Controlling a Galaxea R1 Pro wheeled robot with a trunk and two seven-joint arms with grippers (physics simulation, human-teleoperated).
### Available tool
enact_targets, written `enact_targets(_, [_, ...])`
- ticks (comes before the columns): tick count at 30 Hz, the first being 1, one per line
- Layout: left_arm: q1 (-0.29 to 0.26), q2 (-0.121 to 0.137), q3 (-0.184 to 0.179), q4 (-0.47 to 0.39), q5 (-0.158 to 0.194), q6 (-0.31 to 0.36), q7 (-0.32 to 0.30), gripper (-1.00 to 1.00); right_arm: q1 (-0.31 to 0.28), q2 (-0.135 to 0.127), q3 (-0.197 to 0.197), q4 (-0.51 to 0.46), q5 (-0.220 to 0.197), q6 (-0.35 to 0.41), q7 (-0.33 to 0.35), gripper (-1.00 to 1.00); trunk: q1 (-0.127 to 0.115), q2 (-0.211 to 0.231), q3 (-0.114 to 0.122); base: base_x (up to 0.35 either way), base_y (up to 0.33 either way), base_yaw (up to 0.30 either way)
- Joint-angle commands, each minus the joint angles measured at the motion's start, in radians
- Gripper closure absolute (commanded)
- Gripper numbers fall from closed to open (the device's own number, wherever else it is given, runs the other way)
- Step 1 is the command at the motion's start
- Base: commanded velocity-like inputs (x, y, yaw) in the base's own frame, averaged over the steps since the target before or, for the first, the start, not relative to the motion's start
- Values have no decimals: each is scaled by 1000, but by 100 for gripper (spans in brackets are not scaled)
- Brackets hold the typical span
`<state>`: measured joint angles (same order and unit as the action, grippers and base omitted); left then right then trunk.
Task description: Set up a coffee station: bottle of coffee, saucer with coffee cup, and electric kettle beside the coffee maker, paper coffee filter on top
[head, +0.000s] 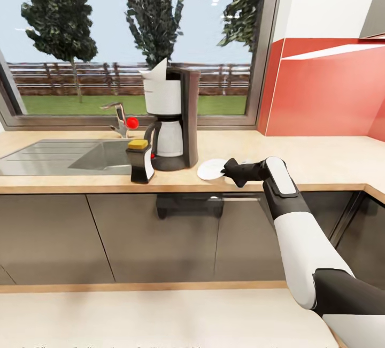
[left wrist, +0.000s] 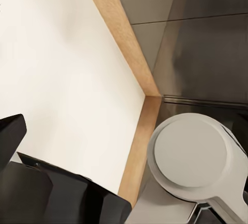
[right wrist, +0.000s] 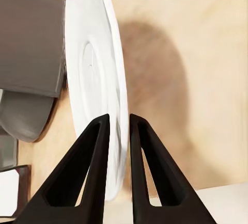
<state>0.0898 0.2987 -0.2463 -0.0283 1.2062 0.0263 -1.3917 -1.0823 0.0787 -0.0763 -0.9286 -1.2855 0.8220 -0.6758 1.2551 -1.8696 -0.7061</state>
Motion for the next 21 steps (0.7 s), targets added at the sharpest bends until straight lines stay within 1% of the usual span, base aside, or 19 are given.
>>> enact_targets(1, [1, 0, -8, -2, 9, 3, -1, -100, -1, 1, -3, -1, -12, 0, -10, 100, 0, 0, -2, 0, 0, 0])
enact_targets(17, [1, 0, -8, -2, 9, 3, -1, -100, -1, 1, -3, -1, -12, 0, -10, 100, 0, 0, -13, 0, 0, 0])
enact_targets(21, [1, 0, -8, -2, 9, 3, -1, -100, -1, 1, -3, -1, -12, 0, -10, 100, 0, 0, -15, 114, 0, 0])
